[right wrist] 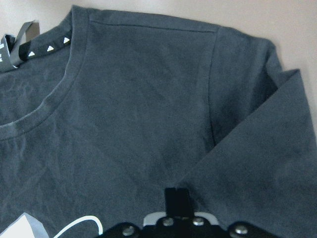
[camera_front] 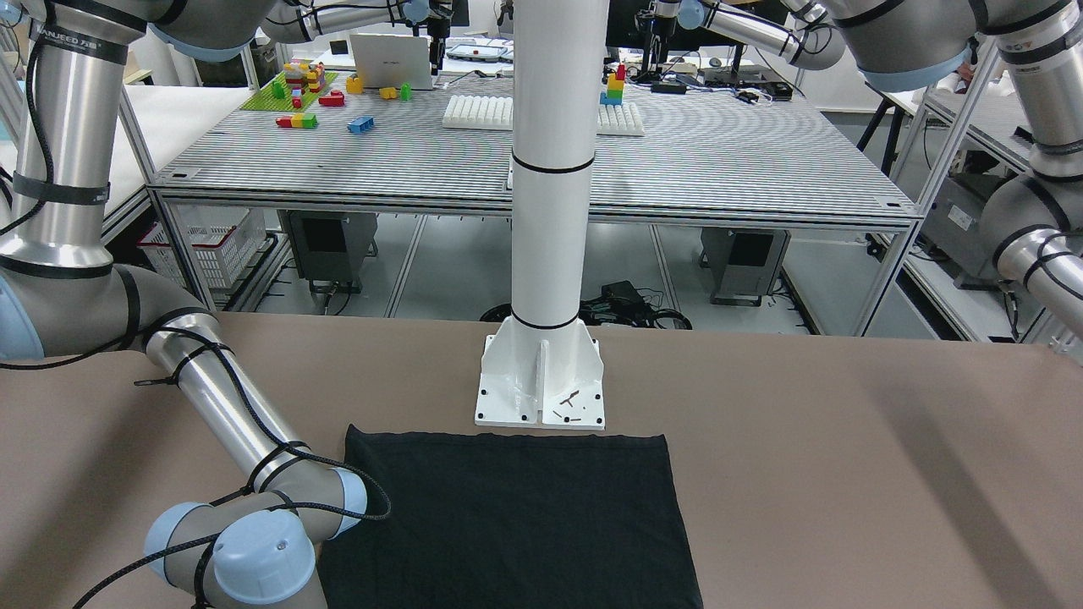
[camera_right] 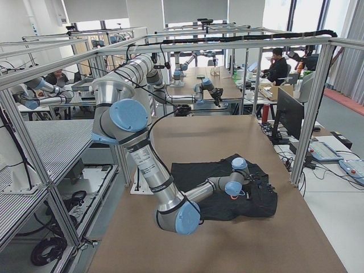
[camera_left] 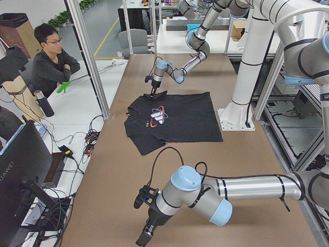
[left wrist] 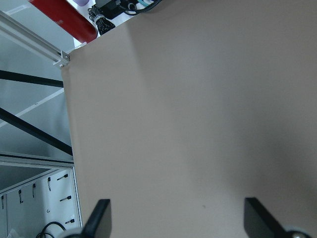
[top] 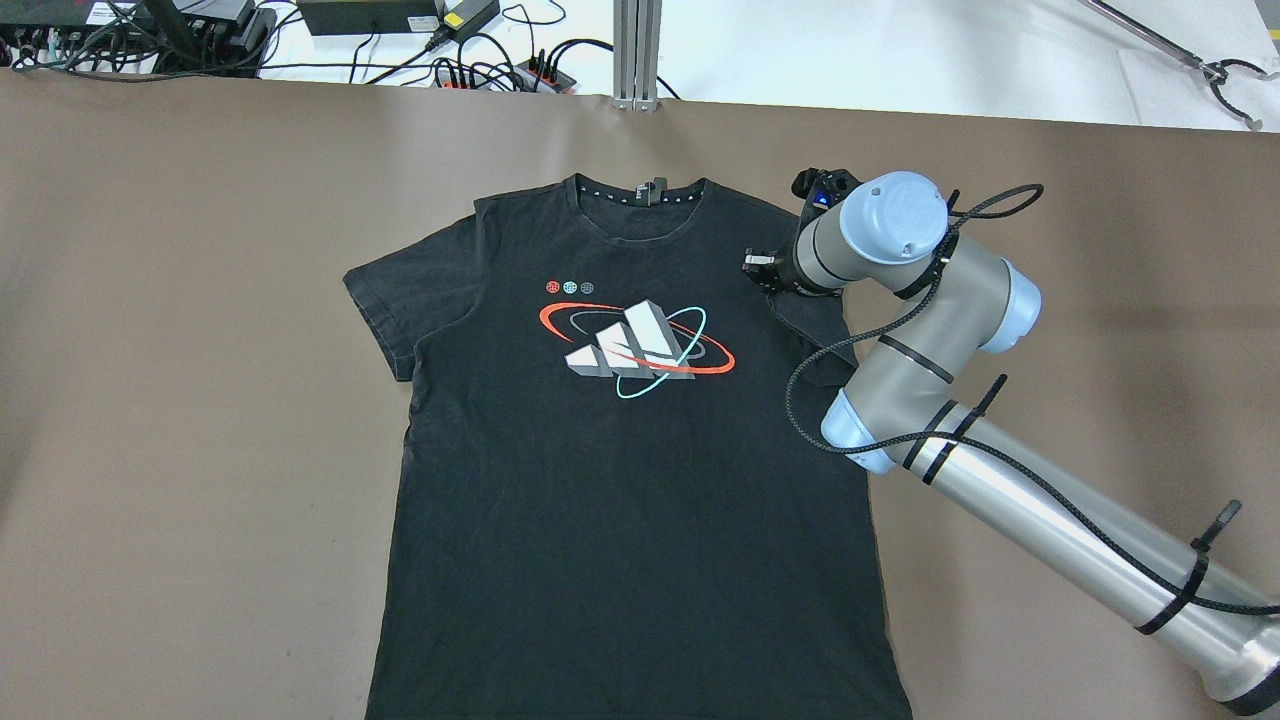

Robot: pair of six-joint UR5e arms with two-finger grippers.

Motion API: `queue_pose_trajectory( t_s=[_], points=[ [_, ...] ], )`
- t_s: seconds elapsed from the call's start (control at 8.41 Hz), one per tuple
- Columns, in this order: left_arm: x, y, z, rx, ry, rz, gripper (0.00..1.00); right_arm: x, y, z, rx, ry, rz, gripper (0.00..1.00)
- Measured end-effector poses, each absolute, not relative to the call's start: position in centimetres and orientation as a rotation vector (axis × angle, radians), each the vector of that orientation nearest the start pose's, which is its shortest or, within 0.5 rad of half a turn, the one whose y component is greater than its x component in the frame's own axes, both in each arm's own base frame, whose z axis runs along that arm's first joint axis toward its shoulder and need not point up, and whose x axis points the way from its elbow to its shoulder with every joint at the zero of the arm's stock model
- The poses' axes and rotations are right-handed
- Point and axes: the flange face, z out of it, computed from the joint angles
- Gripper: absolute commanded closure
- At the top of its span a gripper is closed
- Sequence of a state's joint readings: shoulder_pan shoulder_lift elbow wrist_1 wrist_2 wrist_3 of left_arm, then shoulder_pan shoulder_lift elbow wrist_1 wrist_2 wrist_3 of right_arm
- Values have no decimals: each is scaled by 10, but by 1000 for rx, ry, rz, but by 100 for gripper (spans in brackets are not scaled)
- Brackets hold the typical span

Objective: Fold clothes
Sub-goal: 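Move the right gripper over the shirt's sleeve nearest it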

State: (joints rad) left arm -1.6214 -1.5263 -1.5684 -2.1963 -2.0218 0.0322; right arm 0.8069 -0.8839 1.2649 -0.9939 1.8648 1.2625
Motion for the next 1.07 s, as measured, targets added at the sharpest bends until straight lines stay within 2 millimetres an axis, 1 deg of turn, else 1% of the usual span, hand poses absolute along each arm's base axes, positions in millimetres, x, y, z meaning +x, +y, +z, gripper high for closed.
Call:
queue_pose_trajectory(
  t_s=[0.24,0.36,0.48,0.59,0.83,1.07],
  points=[
    [-115,-500,626,586,415,113,6,-470,-622,312,274,-956,357,100],
    [-115,-500,626,586,415,113,6,-473,-621,310,274,-957,365,82],
    [-115,-500,626,586,414,113,6,-475,-620,311,276,-954,378,8],
    [-115,-500,626,586,415,113,6,-478,-618,312,286,-947,397,5],
    [-114,-500,627,583,420,106,6,-484,-614,314,307,-935,420,5],
    [-107,-502,626,577,431,94,6,-479,-608,323,312,-932,421,5]
  ],
)
